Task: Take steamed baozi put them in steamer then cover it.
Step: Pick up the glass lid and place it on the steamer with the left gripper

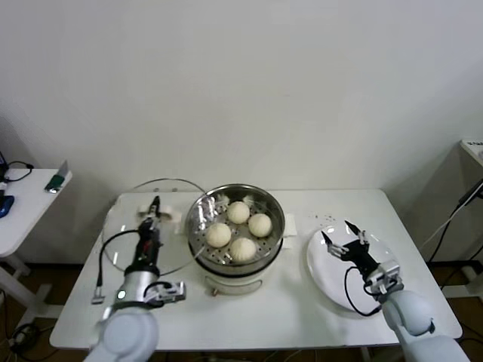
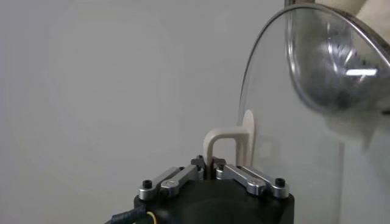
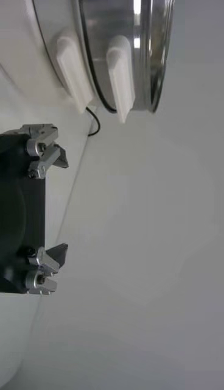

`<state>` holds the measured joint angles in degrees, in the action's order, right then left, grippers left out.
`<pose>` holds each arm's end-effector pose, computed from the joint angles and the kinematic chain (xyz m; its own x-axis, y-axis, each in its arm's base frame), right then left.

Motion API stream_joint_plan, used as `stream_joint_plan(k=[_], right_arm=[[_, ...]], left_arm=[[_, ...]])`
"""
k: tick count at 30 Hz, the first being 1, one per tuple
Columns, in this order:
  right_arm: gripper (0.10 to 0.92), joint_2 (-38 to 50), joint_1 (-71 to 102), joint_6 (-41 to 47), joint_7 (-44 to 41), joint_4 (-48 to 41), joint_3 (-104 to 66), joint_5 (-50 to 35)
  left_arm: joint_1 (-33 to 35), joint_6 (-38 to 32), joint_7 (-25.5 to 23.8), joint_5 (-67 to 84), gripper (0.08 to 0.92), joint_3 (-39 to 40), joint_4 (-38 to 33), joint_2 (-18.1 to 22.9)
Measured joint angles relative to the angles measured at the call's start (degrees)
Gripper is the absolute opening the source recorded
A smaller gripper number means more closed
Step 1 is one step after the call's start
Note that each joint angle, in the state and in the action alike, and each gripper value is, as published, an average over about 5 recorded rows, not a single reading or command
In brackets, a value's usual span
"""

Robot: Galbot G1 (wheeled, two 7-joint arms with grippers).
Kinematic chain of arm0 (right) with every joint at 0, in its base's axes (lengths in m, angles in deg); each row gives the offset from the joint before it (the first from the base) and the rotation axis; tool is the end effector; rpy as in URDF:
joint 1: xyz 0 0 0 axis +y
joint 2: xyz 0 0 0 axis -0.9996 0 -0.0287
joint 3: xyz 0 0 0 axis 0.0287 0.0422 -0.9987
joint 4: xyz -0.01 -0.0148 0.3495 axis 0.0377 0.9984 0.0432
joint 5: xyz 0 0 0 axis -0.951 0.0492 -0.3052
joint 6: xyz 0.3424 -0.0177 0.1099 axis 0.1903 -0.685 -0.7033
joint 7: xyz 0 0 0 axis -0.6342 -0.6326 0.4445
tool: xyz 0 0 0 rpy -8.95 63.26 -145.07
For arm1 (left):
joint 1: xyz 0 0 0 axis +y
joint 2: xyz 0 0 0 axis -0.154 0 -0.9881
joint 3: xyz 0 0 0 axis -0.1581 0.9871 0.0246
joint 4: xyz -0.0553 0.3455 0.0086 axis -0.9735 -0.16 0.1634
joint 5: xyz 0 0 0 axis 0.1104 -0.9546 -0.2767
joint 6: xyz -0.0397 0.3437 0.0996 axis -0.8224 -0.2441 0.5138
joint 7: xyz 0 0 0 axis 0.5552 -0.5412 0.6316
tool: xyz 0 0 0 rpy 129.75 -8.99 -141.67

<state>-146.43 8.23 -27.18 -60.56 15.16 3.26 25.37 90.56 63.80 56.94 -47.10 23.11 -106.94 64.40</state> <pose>0.3189 -0.1550 -0.3621 -0.9337 -0.2995 0.1961 -0.3298 0.9327 -0.1456 0.2432 -0.0098 -0.2452 -0.9920 -0.0784 -0.0991 -0.0974 -0.0254 0.9949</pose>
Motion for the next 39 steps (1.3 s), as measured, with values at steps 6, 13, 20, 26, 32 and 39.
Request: stream_joint_plan(k=[6,13,20,26,32,39], right_arm=[[0.823,-0.1,-1.0,0.0,0.1,-1.1,0.8,0.6],[0.823,0.1,-1.1,-0.2,0.1,-1.7,0.3,0.9],[0.823,0.1,-1.2,-0.4,0.1,-2.2,-0.2,1.3],[0.823,-0.1,-1.4,-0.5,0.1,-2.5,-0.3,1.6],[0.823,-0.3,-1.6,-0.5,0.1,-3.0,-0.2,2.0],[0.823,-0.3,-1.6,-0.6,0.1,-3.1,-0.3,2.2]], left_arm=[[-6.1,2.0,-4.1,-3.1,0.146,7.2,2.4,4.2],[-11.8,2.2,-7.2,-6.1,0.146,12.7,6.9,10.4],[-14.7,2.2,-7.8,-7.5,0.146,14.8,11.4,15.7],[-15.7,2.2,-7.9,-8.3,0.146,15.8,14.4,18.5],[-16.7,2.2,-8.2,-8.7,0.146,16.3,16.4,20.5],[-17.6,2.2,-8.4,-9.0,0.146,16.7,18.0,21.6]])
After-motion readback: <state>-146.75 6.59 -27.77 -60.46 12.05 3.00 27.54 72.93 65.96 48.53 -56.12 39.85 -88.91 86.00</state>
